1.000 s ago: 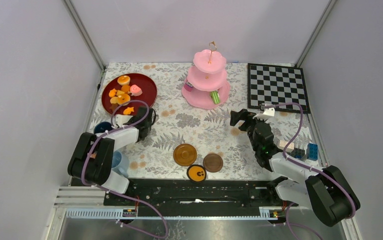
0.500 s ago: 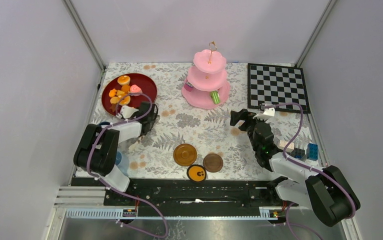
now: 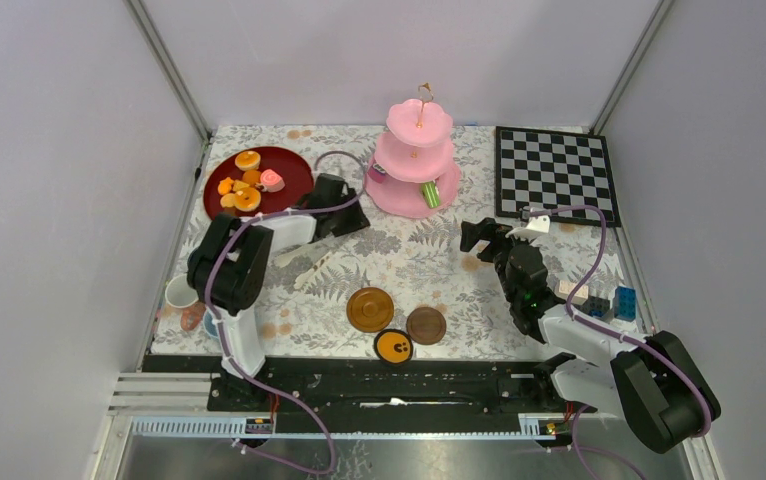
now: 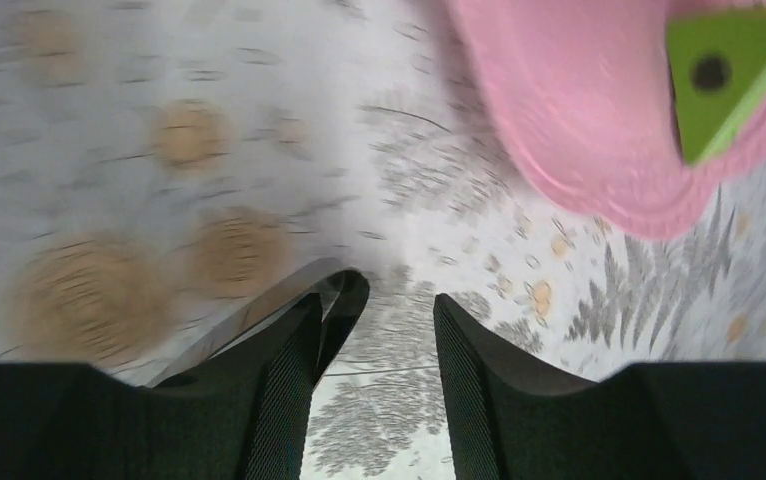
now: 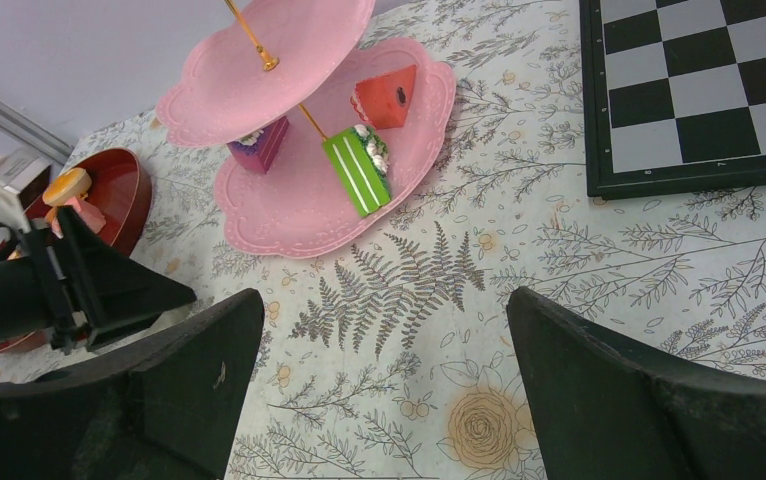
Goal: Serve the afternoon tea
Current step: Adjust the clamp at the center of the board.
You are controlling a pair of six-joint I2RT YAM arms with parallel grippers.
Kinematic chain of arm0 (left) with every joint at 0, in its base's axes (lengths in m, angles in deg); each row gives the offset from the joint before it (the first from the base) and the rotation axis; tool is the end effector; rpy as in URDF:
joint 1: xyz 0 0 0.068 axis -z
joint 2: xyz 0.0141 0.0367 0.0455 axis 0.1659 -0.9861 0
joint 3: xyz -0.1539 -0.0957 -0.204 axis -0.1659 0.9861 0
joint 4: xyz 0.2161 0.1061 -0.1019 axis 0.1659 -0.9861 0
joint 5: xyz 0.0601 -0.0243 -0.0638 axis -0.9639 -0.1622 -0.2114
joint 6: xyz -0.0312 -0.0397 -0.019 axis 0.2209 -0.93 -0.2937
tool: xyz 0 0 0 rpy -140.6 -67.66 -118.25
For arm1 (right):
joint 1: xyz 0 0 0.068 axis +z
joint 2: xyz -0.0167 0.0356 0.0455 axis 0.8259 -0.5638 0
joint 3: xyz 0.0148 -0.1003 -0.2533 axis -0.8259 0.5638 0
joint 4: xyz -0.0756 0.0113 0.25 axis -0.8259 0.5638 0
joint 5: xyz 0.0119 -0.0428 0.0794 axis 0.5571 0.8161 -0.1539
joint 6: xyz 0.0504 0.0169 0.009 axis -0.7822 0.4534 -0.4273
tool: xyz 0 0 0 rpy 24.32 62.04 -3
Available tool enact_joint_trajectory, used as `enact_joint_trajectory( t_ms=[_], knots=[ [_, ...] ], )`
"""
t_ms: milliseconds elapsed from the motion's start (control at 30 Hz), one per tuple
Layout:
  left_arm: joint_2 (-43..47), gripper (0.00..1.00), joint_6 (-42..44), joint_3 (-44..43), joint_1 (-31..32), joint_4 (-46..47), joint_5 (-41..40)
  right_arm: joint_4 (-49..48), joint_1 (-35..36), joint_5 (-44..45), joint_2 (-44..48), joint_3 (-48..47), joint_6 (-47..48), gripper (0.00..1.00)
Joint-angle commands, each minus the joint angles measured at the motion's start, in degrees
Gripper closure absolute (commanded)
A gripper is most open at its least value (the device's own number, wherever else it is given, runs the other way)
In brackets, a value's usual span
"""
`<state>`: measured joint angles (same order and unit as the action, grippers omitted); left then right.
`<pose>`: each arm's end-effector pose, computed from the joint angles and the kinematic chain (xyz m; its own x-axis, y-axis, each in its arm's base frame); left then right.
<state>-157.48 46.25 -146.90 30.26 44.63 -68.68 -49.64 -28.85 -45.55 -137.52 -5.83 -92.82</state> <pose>0.3582 -0.1382 0.1478 -0.7472 -0.4300 -0.5068 -0.1358 0.8452 -0.5169 0.2019 0.0892 0.2075 -0.0715 0.4113 -0.9087 -0.1204 0.9008 0.4172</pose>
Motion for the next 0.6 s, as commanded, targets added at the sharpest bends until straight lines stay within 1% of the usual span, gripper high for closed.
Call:
enact_joint_trajectory(
  t_ms=[0,100,167,267,300,333,367,400,467,500,567],
  knots=[
    [-4.48,0.54,20.77,-5.7,6.23,-15.13,5.97,-1.36,-0.46,0.67,-0.31,-1.81,-0.25,0.02],
    [-3.93,0.6,27.86,-6.96,9.02,-18.1,2.96,-1.36,-0.46,0.51,-0.41,-1.98,-0.08,0.02],
    [-3.09,0.6,31.0,-7.46,10.83,-20.54,0.48,-1.36,-0.46,0.56,-0.42,-1.98,-0.13,0.02],
    [-2.4,0.6,32.26,-8.25,12.52,-23.0,-3.04,-1.36,-0.46,0.43,-0.63,-2.05,-0.14,0.02],
    [-1.47,0.57,31.54,-8.35,12.66,-23.58,-4.33,-1.36,-0.46,0.46,-0.68,-2.15,-0.1,0.02],
    [-0.21,0.52,30.56,-8.28,12.67,-24.1,-5.99,-1.28,-0.46,0.5,-0.59,-2.15,-0.06,0.02],
    [1.82,0.42,29.32,-8.07,12.69,-24.34,-7.97,-1.27,-0.46,0.46,-0.67,-2.14,-0.07,0.02],
    [4.11,0.35,28.22,-7.67,12.69,-24.37,-9.48,-1.27,-0.46,0.5,-0.68,-2.15,-0.03,0.02],
    [9.16,0.17,25.51,-7.05,12.62,-24.54,-12.14,-1.21,-0.46,0.36,-0.85,-2.22,-0.08,0.02],
    [11.65,0.11,23.49,-6.53,12.61,-24.51,-12.79,-1.12,-0.46,0.37,-0.85,-2.38,-0.05,0.02],
    [16.66,0.06,18.06,-4.69,12.6,-24.05,-12.84,-1.1,-0.46,0.27,-1.02,-2.42,-0.07,0.02]
  ],
)
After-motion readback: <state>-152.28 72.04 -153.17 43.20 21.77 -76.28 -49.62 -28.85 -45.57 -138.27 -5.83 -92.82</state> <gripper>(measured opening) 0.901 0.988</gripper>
